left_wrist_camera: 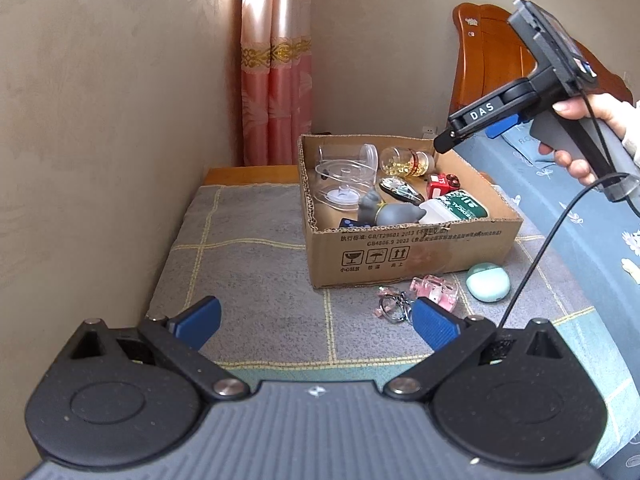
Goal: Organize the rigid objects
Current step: 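Lower the capsule bottle into the box and open the right tool, then grasp the pink keychain bottle with the left tool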
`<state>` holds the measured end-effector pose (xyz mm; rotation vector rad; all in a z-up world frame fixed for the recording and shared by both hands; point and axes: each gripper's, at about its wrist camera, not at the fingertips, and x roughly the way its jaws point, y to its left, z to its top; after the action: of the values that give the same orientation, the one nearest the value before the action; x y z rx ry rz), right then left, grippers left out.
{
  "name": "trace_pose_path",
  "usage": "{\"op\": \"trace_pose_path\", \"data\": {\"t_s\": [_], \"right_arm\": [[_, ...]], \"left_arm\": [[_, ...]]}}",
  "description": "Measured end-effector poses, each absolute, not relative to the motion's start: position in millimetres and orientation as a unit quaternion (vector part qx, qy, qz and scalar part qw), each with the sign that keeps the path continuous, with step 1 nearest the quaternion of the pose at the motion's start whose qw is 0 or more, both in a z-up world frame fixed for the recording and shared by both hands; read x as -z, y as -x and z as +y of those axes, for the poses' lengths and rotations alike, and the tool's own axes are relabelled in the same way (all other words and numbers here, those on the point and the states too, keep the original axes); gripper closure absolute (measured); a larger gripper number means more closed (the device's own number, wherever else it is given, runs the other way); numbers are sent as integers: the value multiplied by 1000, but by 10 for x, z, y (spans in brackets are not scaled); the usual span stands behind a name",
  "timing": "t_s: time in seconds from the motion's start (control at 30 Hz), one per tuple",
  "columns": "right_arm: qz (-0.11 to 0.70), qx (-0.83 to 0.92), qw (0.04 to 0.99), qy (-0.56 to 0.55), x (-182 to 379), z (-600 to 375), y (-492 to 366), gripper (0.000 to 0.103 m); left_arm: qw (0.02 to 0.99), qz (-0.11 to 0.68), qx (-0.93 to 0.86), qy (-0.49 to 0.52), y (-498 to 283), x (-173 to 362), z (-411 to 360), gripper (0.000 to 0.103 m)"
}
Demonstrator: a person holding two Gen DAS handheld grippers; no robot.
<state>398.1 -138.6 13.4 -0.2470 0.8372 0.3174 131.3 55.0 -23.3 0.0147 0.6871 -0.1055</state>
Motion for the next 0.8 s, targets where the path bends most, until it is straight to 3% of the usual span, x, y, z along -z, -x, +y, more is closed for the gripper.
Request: {"op": "trace_pose_path", "data": {"t_s": [0.2,0.43,0.8], "right_arm": [[393,-133,905,96,17,-1606,-3320,0],[403,-112,905,76,565,-1710,-2772,0],[409,-91,906,56,1168,-1645,-2878,0]], "left_arm": [[937,343,62,-29,-1159,271,406,2],[929,358,80,-57,-1122,406,276,2],[920,370,105,-69,-1298,581,139,2]]}}
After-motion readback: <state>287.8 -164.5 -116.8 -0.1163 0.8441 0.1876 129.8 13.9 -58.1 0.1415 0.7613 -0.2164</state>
